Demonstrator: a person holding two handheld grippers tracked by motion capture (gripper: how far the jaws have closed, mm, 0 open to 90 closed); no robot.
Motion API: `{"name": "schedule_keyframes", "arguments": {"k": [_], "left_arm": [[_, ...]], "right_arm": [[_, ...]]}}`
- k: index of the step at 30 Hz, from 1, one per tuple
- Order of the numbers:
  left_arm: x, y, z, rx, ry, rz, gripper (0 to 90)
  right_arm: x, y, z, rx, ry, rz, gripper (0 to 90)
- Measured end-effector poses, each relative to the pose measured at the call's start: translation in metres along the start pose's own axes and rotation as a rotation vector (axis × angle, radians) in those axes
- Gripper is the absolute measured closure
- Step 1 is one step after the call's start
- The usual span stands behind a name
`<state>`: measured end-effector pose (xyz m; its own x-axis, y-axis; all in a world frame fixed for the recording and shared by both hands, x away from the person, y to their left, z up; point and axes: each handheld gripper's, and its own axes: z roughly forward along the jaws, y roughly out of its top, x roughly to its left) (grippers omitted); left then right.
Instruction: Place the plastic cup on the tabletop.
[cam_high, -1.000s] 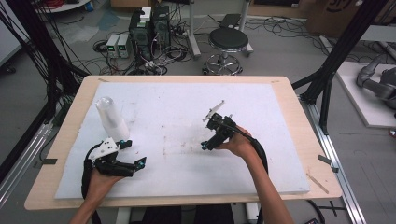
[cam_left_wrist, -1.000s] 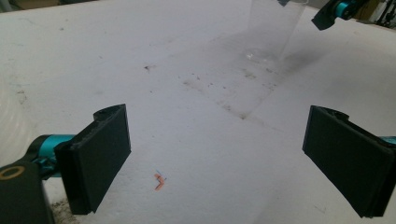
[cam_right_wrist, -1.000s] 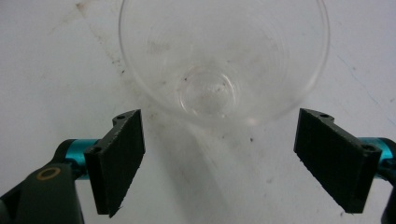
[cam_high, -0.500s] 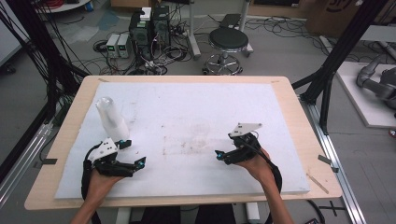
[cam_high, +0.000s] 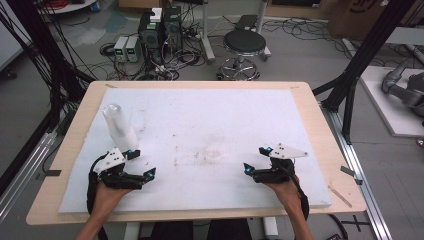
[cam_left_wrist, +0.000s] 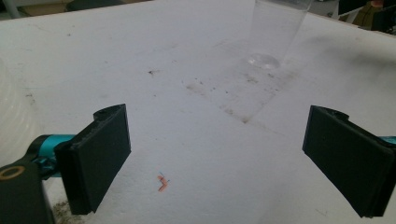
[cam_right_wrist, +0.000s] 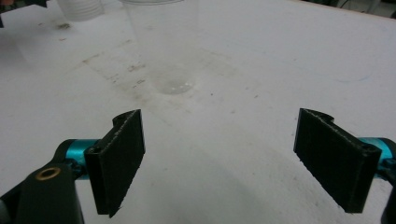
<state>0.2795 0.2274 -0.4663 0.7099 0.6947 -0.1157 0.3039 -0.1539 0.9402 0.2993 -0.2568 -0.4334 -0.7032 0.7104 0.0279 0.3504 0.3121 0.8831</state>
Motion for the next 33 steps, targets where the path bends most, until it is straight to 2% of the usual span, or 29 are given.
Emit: {"name": "schedule_keyframes", "arguments": {"k": [3,10,17,33], "left_arm": [[0.0,0.0,0.0,0.0,0.004,0.001,7.7],[-0.002,0.0,-0.001,-0.008,0.019,0.012,7.7],[-0.002,-0.001,-0.001,-0.012,0.029,0.013,7.7],[-0.002,-0.001,-0.002,-0.017,0.028,0.016,7.7]], "right_arm": [[-0.003,-0.005,-0.001,-0.028,-0.013,0.019,16.0],[-0.007,-0.01,-0.006,-0.049,-0.06,0.021,16.1],[-0.01,-0.014,-0.004,-0.037,-0.063,0.032,16.1],[-0.009,-0.018,0.001,-0.028,-0.066,0.017,16.1]]}}
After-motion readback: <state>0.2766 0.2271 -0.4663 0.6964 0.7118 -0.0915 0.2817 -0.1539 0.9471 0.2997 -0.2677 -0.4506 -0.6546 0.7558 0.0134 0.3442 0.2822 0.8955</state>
